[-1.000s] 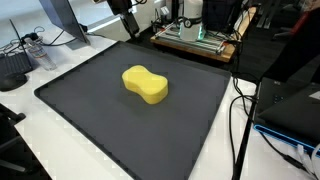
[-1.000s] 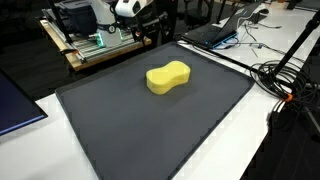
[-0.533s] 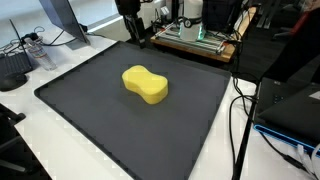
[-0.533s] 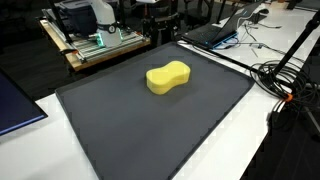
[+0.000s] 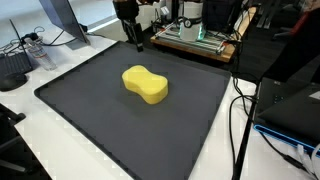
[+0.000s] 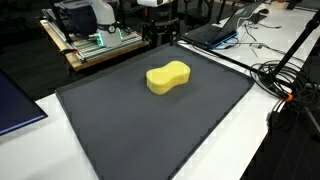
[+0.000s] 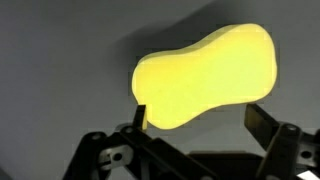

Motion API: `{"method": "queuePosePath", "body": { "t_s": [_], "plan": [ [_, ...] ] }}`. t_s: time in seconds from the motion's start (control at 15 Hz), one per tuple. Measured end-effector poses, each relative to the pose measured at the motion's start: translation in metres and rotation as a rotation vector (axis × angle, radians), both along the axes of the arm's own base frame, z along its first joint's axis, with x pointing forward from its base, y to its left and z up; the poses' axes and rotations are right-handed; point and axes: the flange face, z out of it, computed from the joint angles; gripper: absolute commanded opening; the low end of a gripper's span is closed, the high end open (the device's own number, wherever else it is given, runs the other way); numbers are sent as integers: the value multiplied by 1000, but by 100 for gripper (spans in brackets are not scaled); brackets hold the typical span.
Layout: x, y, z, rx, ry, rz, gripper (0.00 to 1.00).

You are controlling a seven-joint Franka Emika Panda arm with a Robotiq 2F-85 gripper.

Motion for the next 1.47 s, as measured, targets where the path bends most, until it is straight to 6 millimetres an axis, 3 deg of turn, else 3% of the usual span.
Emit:
{"method": "queuePosePath", "body": {
  "t_s": [0.67, 1.07, 1.47],
  "plan": [
    [32, -21, -40, -2, 41, -16, 100],
    [48, -65, -65, 88, 85, -53, 100],
    [62, -113, -74, 220, 184, -113, 100]
  ]
}}
